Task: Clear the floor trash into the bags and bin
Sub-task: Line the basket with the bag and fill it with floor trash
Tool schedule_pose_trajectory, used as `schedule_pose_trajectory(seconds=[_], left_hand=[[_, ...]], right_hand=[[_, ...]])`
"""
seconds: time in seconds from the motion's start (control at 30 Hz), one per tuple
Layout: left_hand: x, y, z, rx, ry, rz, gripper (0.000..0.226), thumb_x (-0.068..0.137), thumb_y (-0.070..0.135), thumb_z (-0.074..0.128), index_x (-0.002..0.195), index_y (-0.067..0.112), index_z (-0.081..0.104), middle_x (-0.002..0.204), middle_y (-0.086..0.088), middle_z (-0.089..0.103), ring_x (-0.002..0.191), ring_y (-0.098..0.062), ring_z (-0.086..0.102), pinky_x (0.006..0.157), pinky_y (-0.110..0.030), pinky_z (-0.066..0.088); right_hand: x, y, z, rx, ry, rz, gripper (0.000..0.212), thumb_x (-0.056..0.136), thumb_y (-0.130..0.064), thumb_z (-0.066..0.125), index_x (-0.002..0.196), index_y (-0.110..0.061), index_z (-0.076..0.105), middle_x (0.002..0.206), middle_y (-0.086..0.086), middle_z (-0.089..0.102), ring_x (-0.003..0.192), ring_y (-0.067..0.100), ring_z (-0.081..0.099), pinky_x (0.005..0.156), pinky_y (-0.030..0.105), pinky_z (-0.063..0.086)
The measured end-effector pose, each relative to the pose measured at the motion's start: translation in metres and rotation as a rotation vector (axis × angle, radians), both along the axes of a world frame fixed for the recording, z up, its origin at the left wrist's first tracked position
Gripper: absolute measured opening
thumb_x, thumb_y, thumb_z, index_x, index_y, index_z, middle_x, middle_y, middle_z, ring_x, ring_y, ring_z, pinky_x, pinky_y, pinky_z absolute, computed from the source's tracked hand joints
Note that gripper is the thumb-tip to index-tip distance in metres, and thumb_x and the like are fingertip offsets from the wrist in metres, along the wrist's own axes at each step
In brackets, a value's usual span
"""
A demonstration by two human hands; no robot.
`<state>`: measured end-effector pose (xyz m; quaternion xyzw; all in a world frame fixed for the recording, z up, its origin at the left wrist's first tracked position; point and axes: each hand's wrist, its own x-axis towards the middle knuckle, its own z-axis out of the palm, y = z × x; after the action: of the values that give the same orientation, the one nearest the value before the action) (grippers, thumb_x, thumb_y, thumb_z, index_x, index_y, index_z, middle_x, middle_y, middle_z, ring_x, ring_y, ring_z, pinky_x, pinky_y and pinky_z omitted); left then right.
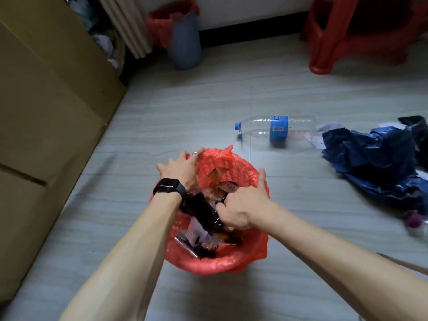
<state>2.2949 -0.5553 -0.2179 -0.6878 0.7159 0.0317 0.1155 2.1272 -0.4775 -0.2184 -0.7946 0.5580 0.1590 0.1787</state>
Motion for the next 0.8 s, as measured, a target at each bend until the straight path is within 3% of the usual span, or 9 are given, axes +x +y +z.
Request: schedule_pose_trajectory(seconds=[0.1, 0.2, 0.3, 0.4, 0.47, 0.53, 0.67, 0.73, 0.8], left_hand=[[0.005, 0.002, 0.000, 0.070, 0.000, -0.015, 0.053, 0.094, 0.027, 0.046, 0.139, 0.052, 0.035, 0.122, -0.007, 0.064, 0.107, -0.036, 0.062, 0.085, -0.044, 0.049], [0.006, 0.018, -0.001, 0.069, 0.044, -0.016, 0.050, 0.092, 0.029, 0.049, 0.138, 0.048, 0.039, 0.115, -0.012, 0.066, 0.103, -0.038, 0.063, 0.076, -0.039, 0.049], [0.008, 0.034, -0.009, 0.112, 0.132, -0.020, 0.047, 0.094, 0.039, 0.051, 0.139, 0.044, 0.039, 0.117, -0.014, 0.066, 0.104, -0.039, 0.062, 0.079, -0.040, 0.049], [0.011, 0.048, -0.015, 0.118, 0.176, -0.022, 0.047, 0.093, 0.041, 0.050, 0.140, 0.041, 0.040, 0.120, -0.013, 0.066, 0.107, -0.039, 0.061, 0.082, -0.040, 0.049], [0.009, 0.058, -0.016, 0.111, 0.194, 0.008, 0.047, 0.093, 0.039, 0.051, 0.139, 0.039, 0.041, 0.119, -0.013, 0.066, 0.106, -0.038, 0.061, 0.080, -0.039, 0.048], [0.005, 0.069, -0.014, 0.105, 0.186, 0.046, 0.045, 0.093, 0.036, 0.050, 0.138, 0.034, 0.043, 0.116, -0.014, 0.065, 0.104, -0.038, 0.061, 0.074, -0.037, 0.045], [-0.002, 0.094, -0.006, 0.154, 0.154, 0.114, 0.039, 0.093, 0.026, 0.047, 0.132, 0.024, 0.044, 0.113, -0.016, 0.064, 0.102, -0.038, 0.061, 0.079, -0.041, 0.048], [-0.004, 0.102, -0.004, 0.178, 0.161, 0.135, 0.037, 0.094, 0.024, 0.046, 0.131, 0.021, 0.043, 0.112, -0.016, 0.064, 0.102, -0.038, 0.061, 0.081, -0.041, 0.049], [-0.007, 0.108, -0.001, 0.184, 0.169, 0.124, 0.037, 0.094, 0.022, 0.045, 0.131, 0.019, 0.042, 0.111, -0.017, 0.064, 0.101, -0.038, 0.061, 0.079, -0.040, 0.050]], right_hand=[[-0.005, 0.002, 0.006, 0.128, -0.150, -0.070, 0.088, 0.085, -0.067, -0.006, 0.108, -0.023, 0.068, 0.109, 0.015, 0.068, 0.121, 0.040, 0.054, 0.094, 0.075, -0.027], [-0.009, 0.015, 0.011, 0.153, -0.253, -0.101, 0.108, 0.066, -0.090, -0.021, 0.131, -0.048, 0.055, 0.126, 0.003, 0.065, 0.137, 0.030, 0.043, 0.089, 0.069, -0.038], [-0.013, 0.040, 0.017, 0.110, -0.363, -0.086, 0.104, 0.062, -0.097, -0.013, 0.135, -0.053, 0.045, 0.157, 0.002, 0.035, 0.148, 0.028, 0.022, 0.099, 0.068, -0.030], [-0.027, 0.062, 0.023, 0.051, -0.339, -0.086, 0.101, 0.064, -0.098, -0.001, 0.141, -0.048, 0.039, 0.164, 0.001, 0.015, 0.151, 0.026, 0.007, 0.113, 0.064, -0.013], [-0.039, 0.073, 0.031, 0.008, -0.274, -0.076, 0.095, 0.070, -0.094, 0.008, 0.142, -0.041, 0.040, 0.160, 0.002, 0.025, 0.147, 0.029, 0.019, 0.117, 0.055, 0.013], [-0.052, 0.081, 0.042, -0.033, -0.180, -0.076, 0.089, 0.073, -0.090, 0.021, 0.139, -0.035, 0.043, 0.148, 0.004, 0.041, 0.136, 0.030, 0.033, 0.108, 0.050, 0.034], [-0.073, 0.095, 0.064, 0.104, 0.111, -0.103, 0.098, 0.056, -0.089, 0.052, 0.132, -0.027, 0.042, 0.129, 0.008, 0.050, 0.119, 0.031, 0.051, 0.085, 0.043, 0.045], [-0.076, 0.102, 0.059, 0.119, 0.146, -0.058, 0.079, 0.059, -0.066, 0.071, 0.122, -0.024, 0.048, 0.113, 0.006, 0.059, 0.104, 0.030, 0.061, 0.073, 0.038, 0.047], [-0.076, 0.107, 0.046, 0.034, 0.112, 0.028, 0.045, 0.074, -0.034, 0.068, 0.114, -0.021, 0.054, 0.107, 0.008, 0.063, 0.098, 0.033, 0.064, 0.071, 0.037, 0.050]])
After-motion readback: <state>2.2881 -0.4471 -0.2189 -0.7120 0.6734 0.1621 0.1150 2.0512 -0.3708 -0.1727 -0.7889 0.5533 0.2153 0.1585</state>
